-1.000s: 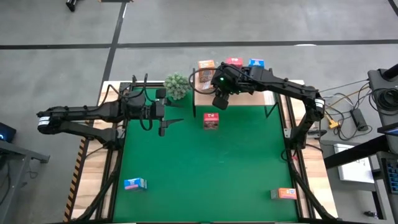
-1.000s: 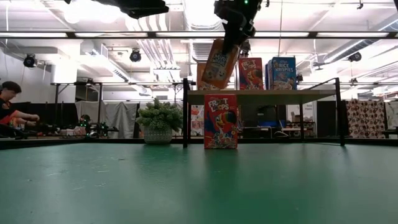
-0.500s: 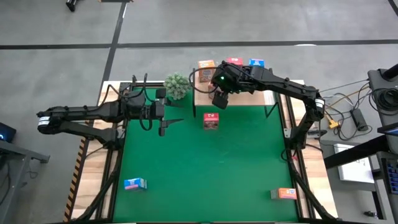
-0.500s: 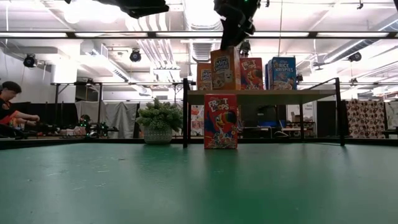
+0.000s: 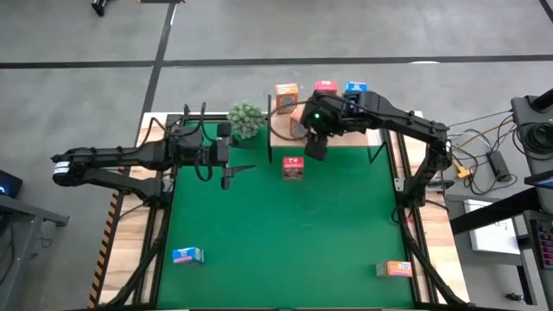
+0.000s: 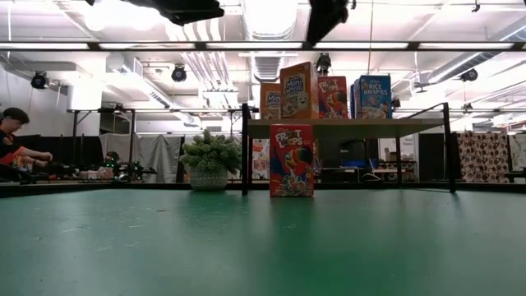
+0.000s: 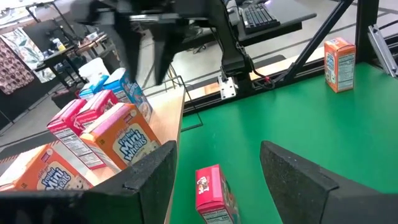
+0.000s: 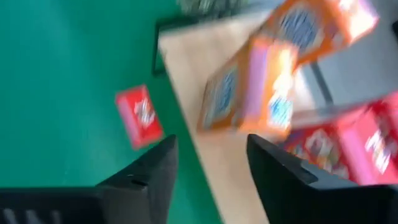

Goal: Stack cereal on shelf
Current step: Put the left orange cereal box on the shelf aligned with the other orange cereal box

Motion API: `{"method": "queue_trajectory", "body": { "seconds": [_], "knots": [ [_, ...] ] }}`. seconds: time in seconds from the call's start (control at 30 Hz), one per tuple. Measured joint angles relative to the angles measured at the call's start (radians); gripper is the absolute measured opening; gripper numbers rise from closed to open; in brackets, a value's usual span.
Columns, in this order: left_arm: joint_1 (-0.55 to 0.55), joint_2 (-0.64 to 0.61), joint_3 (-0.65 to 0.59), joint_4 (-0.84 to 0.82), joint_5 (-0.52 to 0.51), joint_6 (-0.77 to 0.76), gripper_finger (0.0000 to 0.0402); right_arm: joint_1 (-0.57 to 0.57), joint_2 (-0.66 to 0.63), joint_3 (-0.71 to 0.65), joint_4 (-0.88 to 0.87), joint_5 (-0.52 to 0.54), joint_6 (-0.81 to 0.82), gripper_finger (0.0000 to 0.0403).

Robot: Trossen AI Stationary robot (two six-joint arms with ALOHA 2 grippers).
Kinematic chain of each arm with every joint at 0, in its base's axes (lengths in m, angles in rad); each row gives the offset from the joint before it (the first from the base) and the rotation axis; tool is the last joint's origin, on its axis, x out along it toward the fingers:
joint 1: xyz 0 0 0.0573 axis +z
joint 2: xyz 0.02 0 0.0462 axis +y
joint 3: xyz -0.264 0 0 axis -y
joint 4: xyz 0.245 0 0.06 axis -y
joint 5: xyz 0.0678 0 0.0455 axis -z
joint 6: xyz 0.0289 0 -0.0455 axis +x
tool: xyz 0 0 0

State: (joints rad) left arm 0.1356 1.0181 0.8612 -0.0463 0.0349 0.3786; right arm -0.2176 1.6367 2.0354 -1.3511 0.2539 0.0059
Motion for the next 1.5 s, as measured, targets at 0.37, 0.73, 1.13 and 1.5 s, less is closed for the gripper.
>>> {"method": "queue_trajectory", "body": {
  "seconds": [0.37,0.73,1.13,1.5],
  "knots": [
    [0.000,0.045,0.000,0.009,0.000,0.021,0.0215,0.008,0.000,-0.137,-0.019,0.150,0.005,0.0016],
    [0.000,0.046,0.000,0.013,0.000,0.028,0.0215,-0.054,0.000,-0.219,0.204,0.192,-0.131,0.0012],
    [0.000,0.046,0.000,0.019,0.000,0.024,0.0215,-0.078,0.000,-0.265,0.423,0.193,-0.280,0.0012],
    [0.000,0.050,0.000,0.030,0.000,0.014,0.0215,-0.078,-0.016,-0.262,0.374,0.048,-0.267,0.0012]
  ]
}}
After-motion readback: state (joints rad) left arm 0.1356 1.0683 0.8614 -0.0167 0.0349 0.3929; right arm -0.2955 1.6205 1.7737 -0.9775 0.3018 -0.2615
